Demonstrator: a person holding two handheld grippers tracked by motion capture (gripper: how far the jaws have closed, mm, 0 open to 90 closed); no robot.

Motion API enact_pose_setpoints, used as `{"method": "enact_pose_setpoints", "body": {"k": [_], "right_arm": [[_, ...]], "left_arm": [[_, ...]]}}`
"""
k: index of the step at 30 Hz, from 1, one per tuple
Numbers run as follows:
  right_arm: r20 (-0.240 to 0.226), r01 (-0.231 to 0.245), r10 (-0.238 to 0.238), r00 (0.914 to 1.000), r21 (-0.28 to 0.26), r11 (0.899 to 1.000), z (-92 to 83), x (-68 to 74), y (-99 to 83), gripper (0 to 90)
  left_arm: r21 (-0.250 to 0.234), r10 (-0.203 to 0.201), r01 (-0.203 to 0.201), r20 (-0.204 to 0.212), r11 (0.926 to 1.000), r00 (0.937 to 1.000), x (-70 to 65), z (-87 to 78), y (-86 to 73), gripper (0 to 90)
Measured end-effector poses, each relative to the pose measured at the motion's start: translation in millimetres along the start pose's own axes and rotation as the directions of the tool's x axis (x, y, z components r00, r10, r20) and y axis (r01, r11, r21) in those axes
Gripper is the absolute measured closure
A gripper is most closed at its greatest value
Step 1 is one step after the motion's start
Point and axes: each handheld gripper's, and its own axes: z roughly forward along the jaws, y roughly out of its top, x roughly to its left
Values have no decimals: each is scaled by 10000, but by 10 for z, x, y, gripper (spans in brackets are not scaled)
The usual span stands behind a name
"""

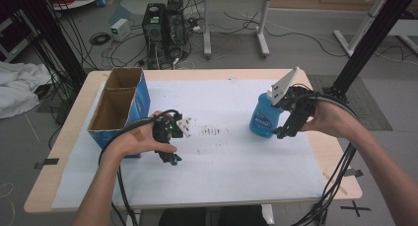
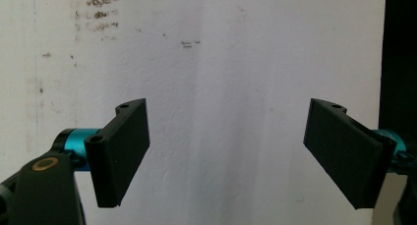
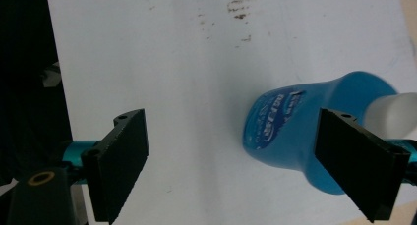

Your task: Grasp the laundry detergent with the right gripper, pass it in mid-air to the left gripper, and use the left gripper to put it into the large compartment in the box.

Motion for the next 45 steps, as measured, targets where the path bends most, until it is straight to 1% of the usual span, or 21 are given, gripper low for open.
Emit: {"method": "enact_pose_setpoints", "body": {"k": [5,9,12,13,17,18,23,24,25,26,31,33,34,35,37,38,39,40,43,44,45], "right_arm": [[-15,-242,243,9997,69,9997,78,44,-66,127],[50,-750,750,9972,100,9971,158,69,-156,127],[56,-846,845,9964,137,9963,168,71,-171,127],[267,-1238,1227,9921,468,9912,201,64,-233,127],[338,-1409,1393,9897,524,9886,203,61,-253,127],[426,-1800,1776,9832,607,9818,201,69,-313,127],[551,-2286,2254,9727,620,9715,206,61,-409,127],[551,-2286,2254,9727,620,9715,206,61,-409,127],[684,-2606,2562,9642,663,9632,207,36,-449,127],[684,-2606,2562,9642,663,9632,207,36,-449,127],[907,-3117,3042,9483,838,9465,221,7,-510,127],[955,-3187,3104,9458,882,9438,226,4,-523,127],[1067,-3386,3292,9382,872,9369,238,-9,-557,127],[1105,-3486,3391,9342,818,9337,246,-18,-571,127],[1105,-3486,3391,9342,818,9337,246,-18,-571,127],[1167,-3583,3488,9299,735,9307,254,-30,-591,127],[1167,-3583,3488,9299,735,9307,254,-30,-591,127],[1238,-3696,3625,9237,387,9284,288,-61,-635,127],[1312,-3727,3663,9212,276,9275,299,-68,-644,127],[1515,-3891,3860,9100,-102,9211,331,-104,-676,127],[1552,-3920,3915,9070,-286,9195,344,-121,-690,127]], "left_arm": [[1,7,-7,-2,10000,10000,5,0,-2,176],[10,19,-19,24,10000,10000,4,-5,-2,176],[21,5,-5,35,10000,10000,5,-7,-4,176],[-6,-10,10,32,10000,10000,3,-10,-4,176],[-9,23,-23,24,10000,10000,3,-10,-6,176],[2,13,-13,50,10000,10000,2,-9,-8,176],[-40,-4,4,47,10000,10000,5,-13,-11,176],[-40,-4,4,47,10000,10000,5,-13,-11,176],[-29,4,-4,46,10000,10000,5,-13,-2,176],[-33,1,-1,59,10000,10000,2,-12,3,176],[-48,-1,1,54,10000,10000,-9,-8,8,176],[-25,24,-23,20,10000,10000,-4,-11,5,176],[-30,19,-19,8,10000,10000,-5,-10,5,176],[-30,19,-19,8,10000,10000,-5,-10,5,176],[-26,-1,1,18,10000,10000,-10,-11,7,176],[-26,-1,1,18,10000,10000,-10,-11,7,176],[-55,30,-30,27,10000,10000,-14,-11,11,176],[-54,31,-31,28,10000,10000,-14,-11,12,176],[10,55,-56,52,10000,10000,-12,-10,17,176],[-12,52,-52,42,10000,10000,-15,-10,18,176],[-33,80,-80,45,10000,10000,-14,-10,17,176]]}}
